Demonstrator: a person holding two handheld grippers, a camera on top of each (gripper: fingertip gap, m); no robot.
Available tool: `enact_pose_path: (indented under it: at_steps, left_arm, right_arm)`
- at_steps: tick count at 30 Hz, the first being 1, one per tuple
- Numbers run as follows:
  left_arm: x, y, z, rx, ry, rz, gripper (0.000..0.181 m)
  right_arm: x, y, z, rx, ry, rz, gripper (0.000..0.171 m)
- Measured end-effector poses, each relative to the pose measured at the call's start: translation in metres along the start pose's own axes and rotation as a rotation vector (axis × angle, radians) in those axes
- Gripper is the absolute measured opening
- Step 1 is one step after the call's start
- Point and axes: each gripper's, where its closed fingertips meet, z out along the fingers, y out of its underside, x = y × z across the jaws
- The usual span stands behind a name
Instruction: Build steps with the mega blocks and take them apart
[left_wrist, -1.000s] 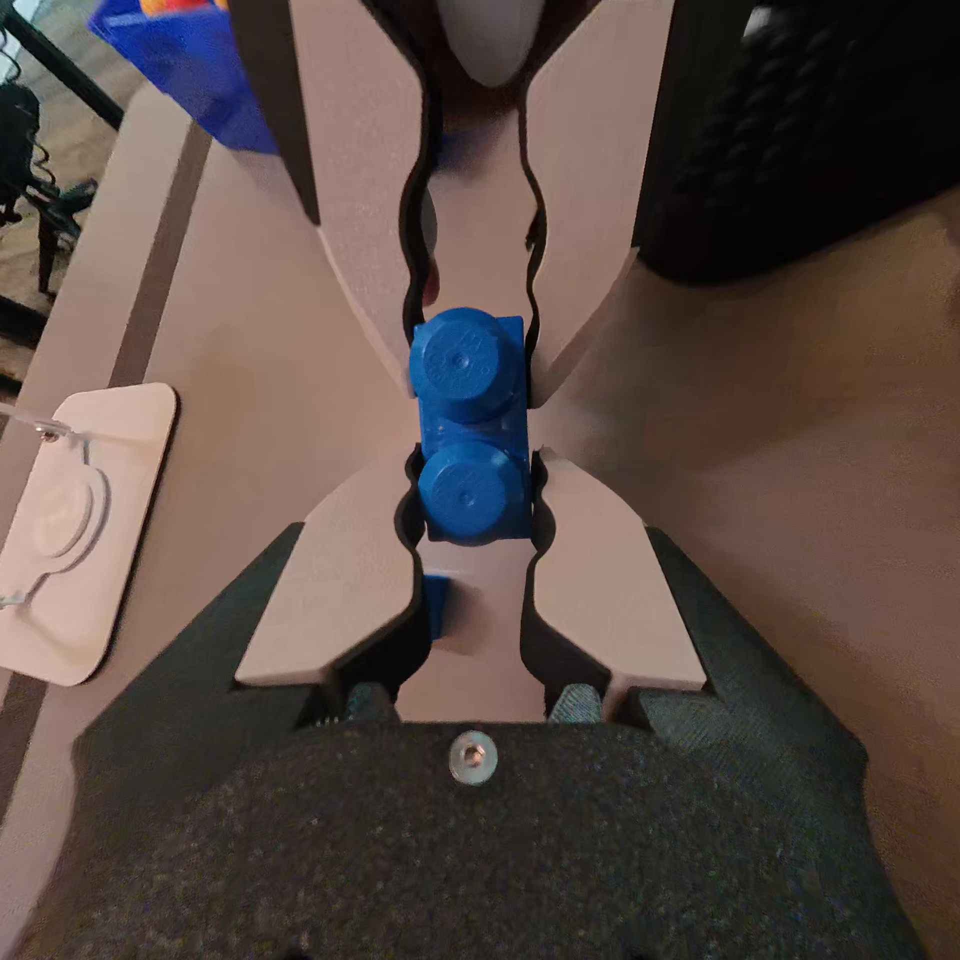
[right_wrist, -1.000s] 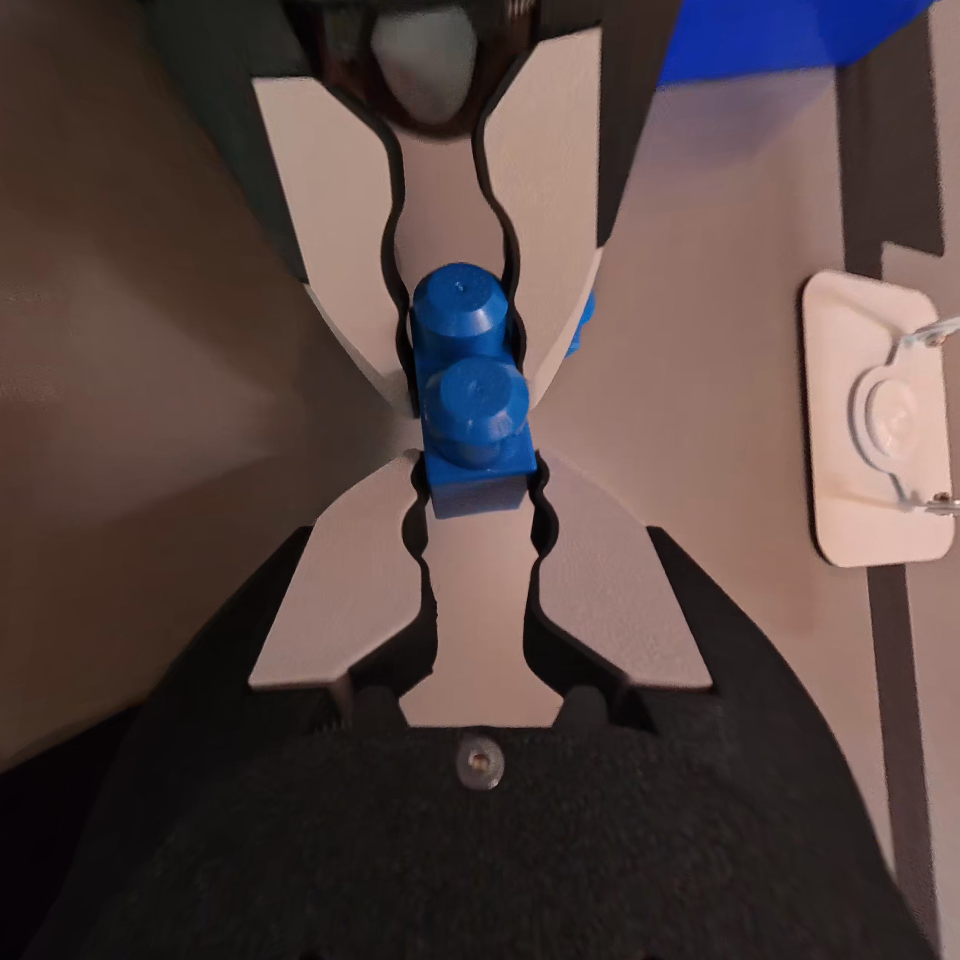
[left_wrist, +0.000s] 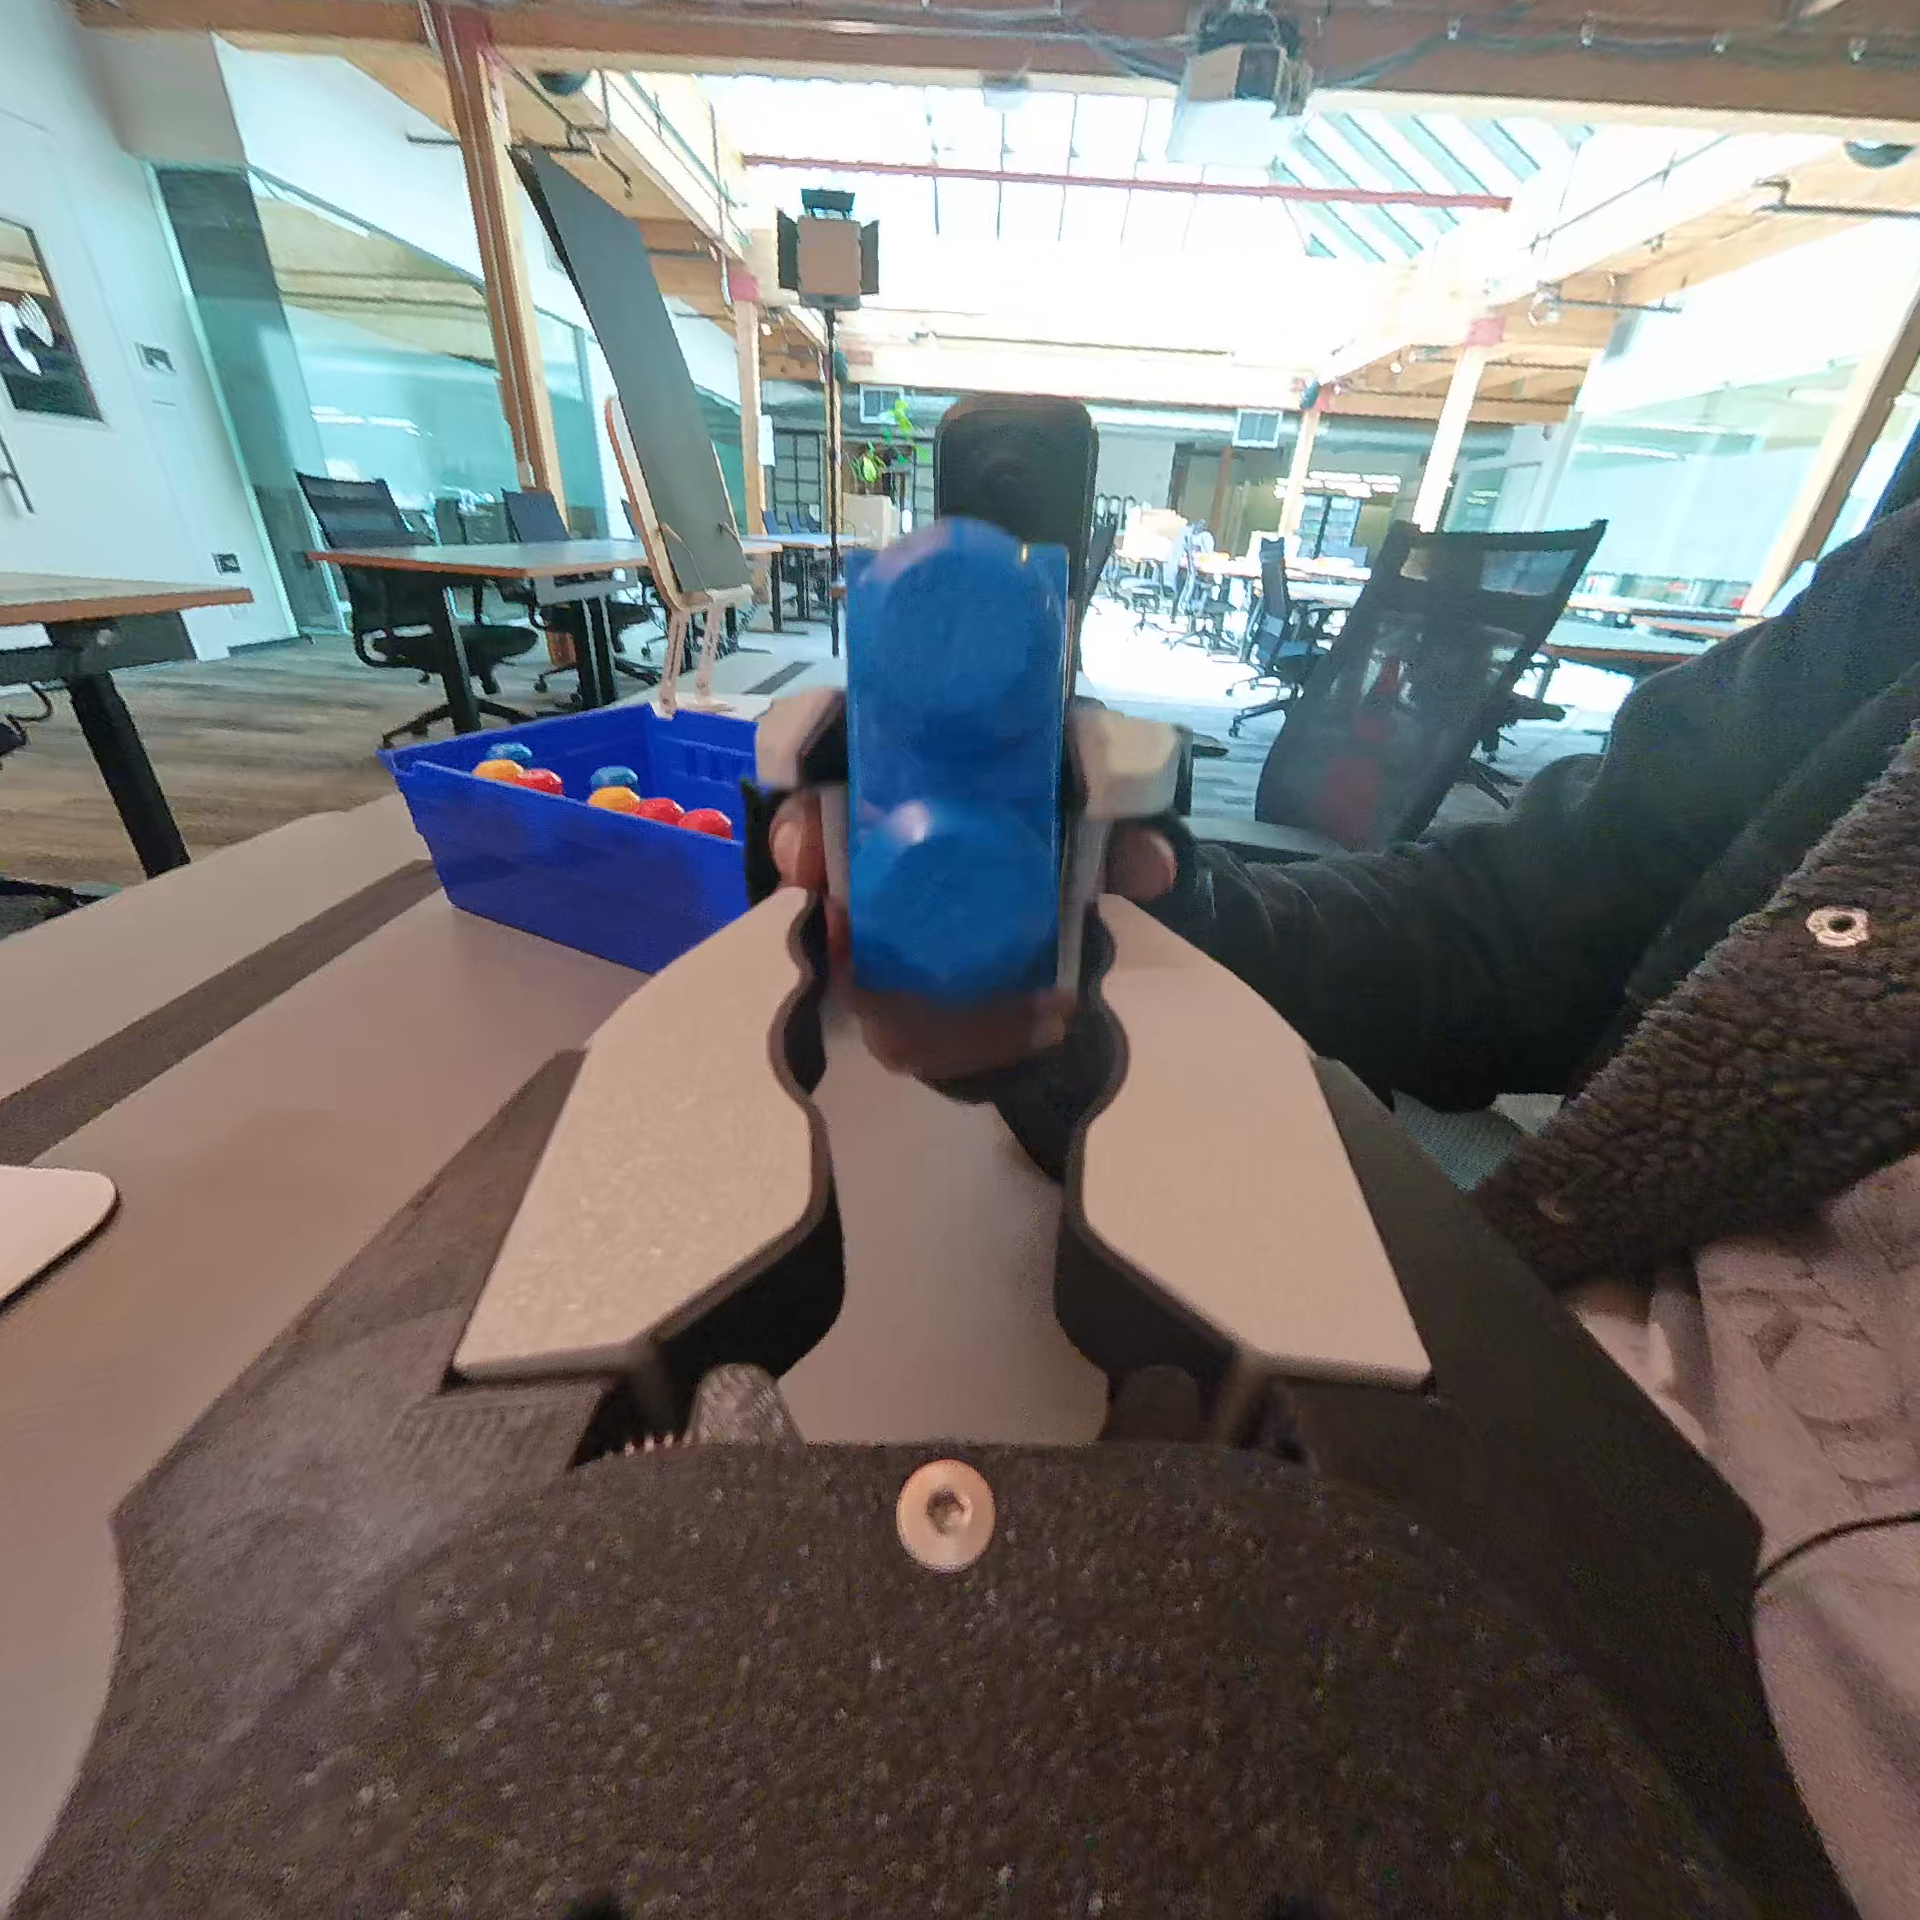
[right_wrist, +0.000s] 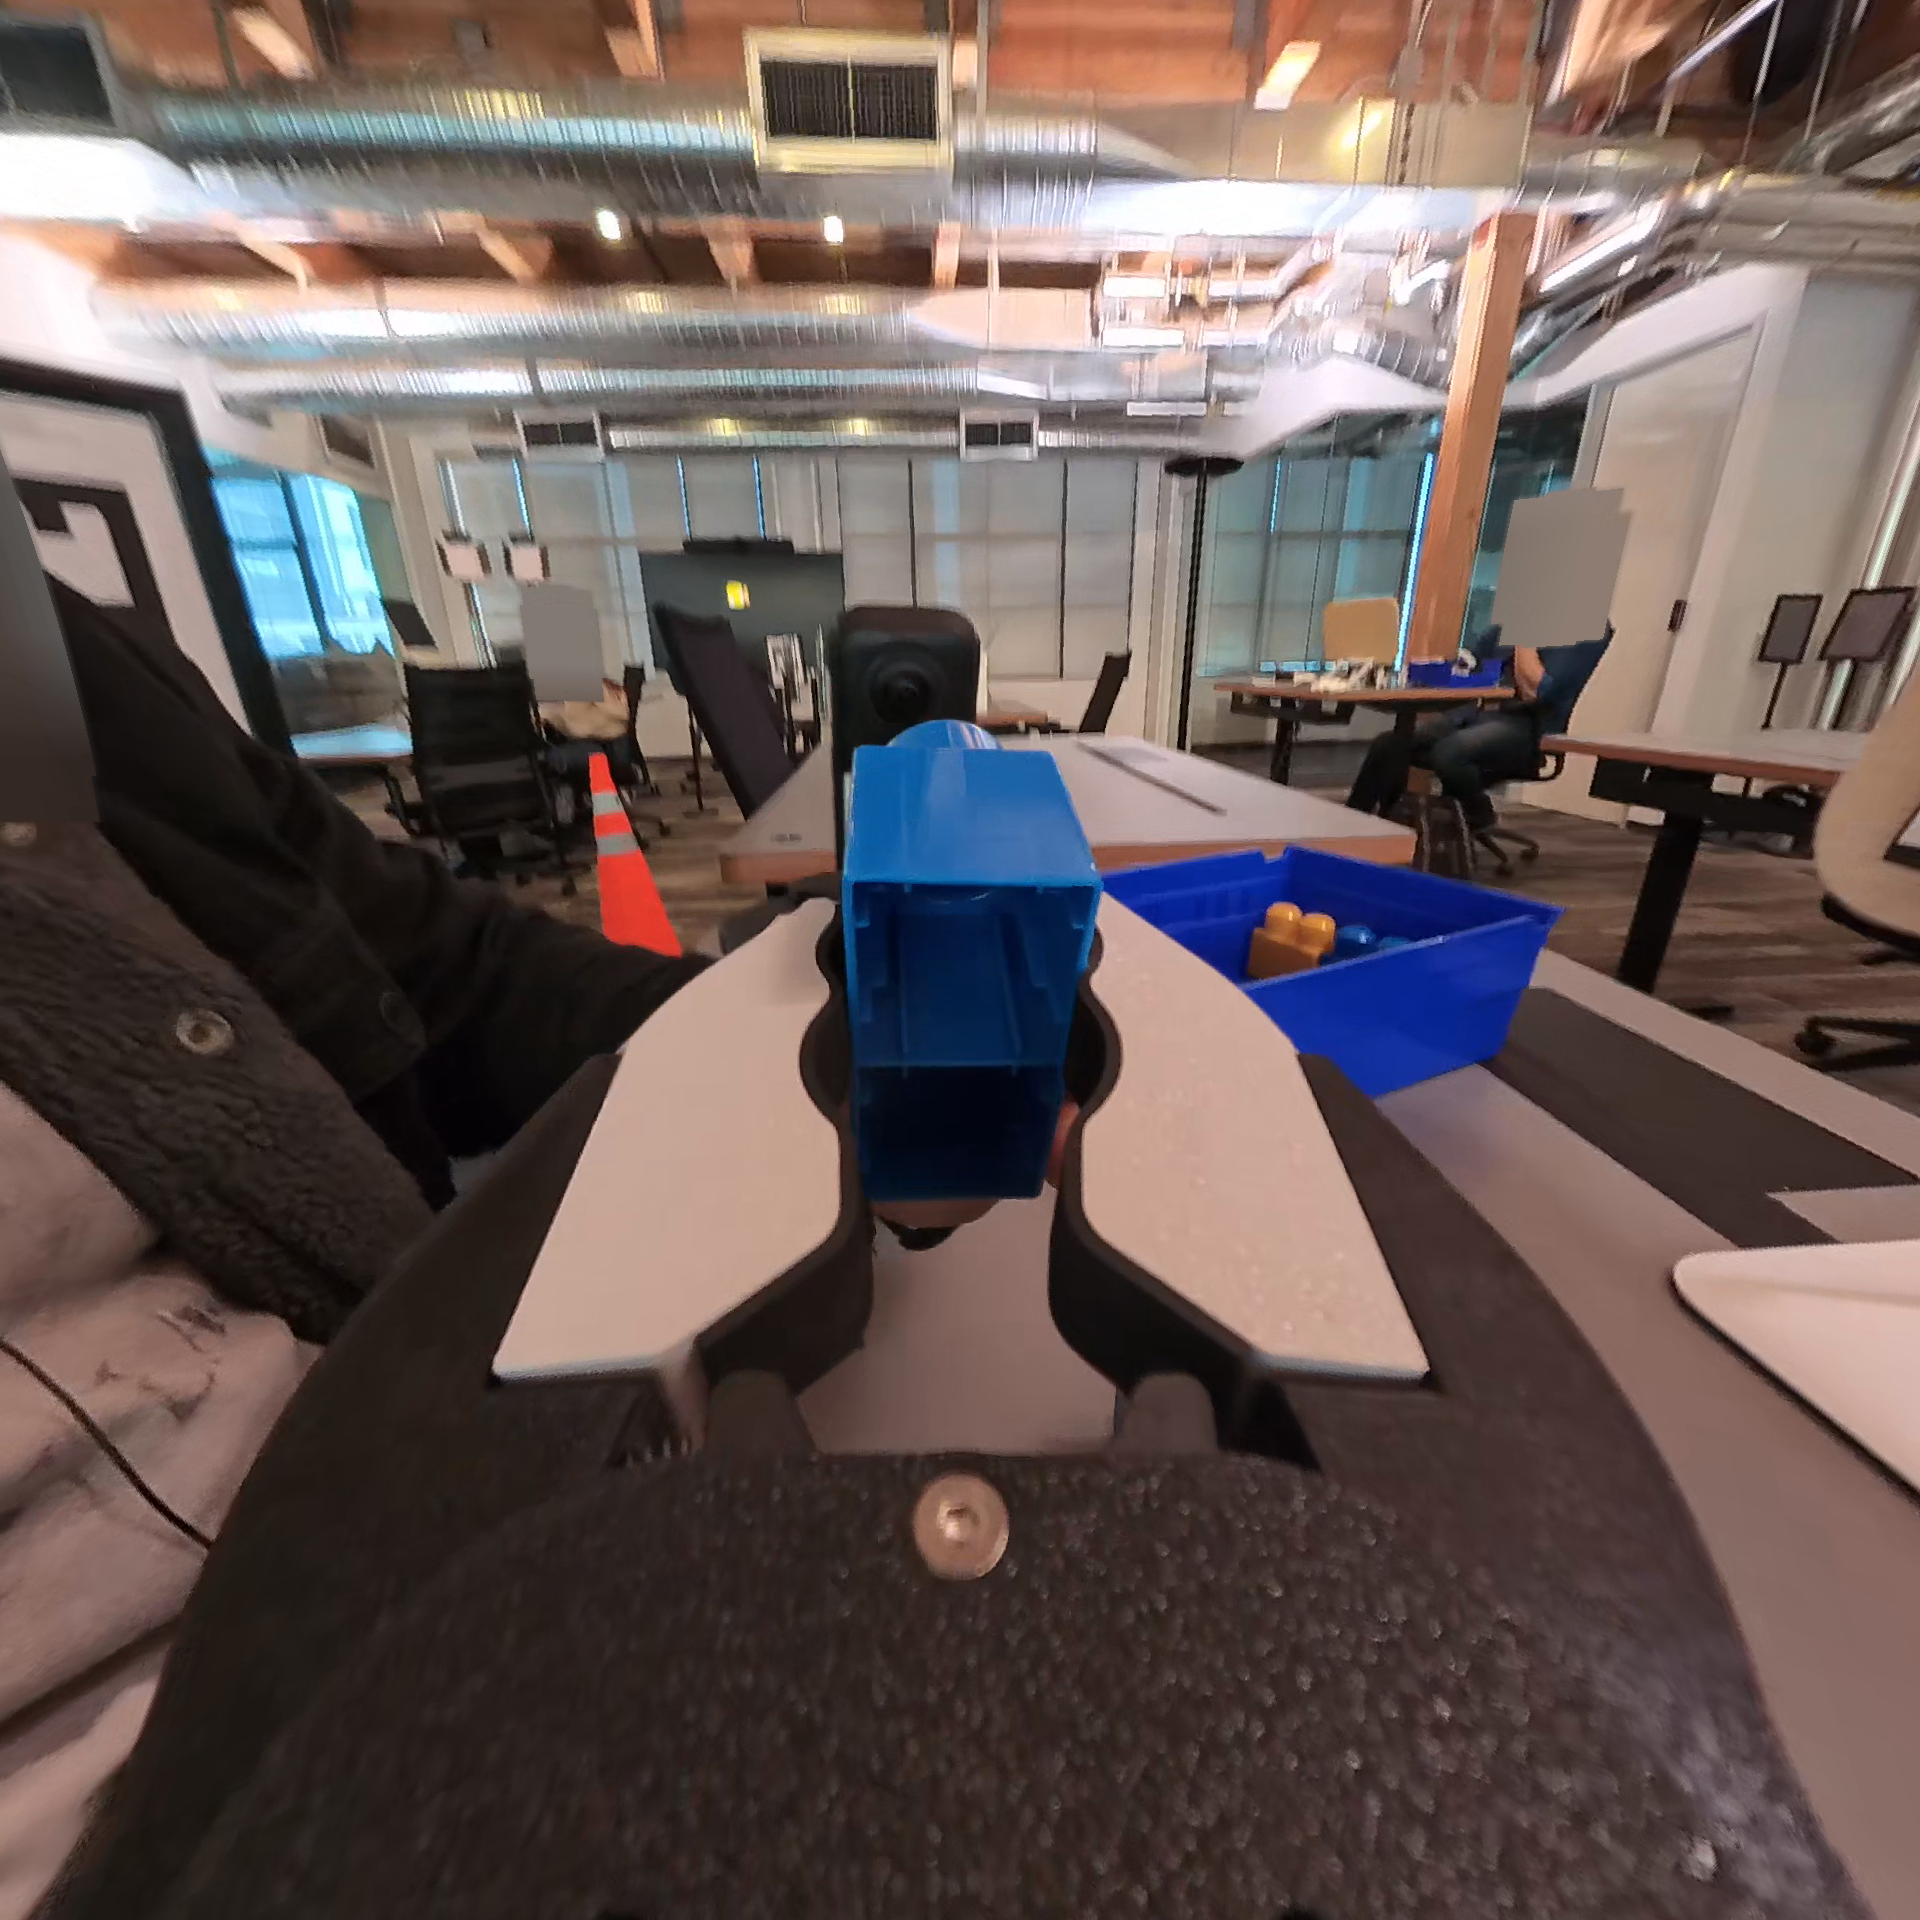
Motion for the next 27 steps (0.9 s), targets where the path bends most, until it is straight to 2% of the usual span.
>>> enact_pose_path:
  at_steps: [3,6,11,20,27]
  left_arm:
    - [-0.009,-0.002,-0.008,-0.048,-0.023,0.015,0.05]
    - [-0.028,0.001,-0.021,-0.137,-0.118,0.084,0.047]
    - [-0.063,0.028,-0.049,-0.388,-0.273,0.171,0.044]
    - [-0.078,0.103,-0.064,-0.706,-0.242,0.122,0.056]
    - [-0.082,0.141,-0.061,-0.865,-0.228,0.163,0.064]
  right_arm:
    - [0.008,-0.009,-0.011,-0.007,0.032,-0.037,0.038]
    - [0.015,-0.015,-0.023,-0.016,0.049,-0.045,0.038]
    - [0.03,-0.015,-0.039,-0.061,0.09,-0.054,0.038]
    - [0.053,0.004,-0.057,-0.168,0.152,-0.045,0.038]
    - [0.056,0.015,-0.058,-0.211,0.154,-0.033,0.038]
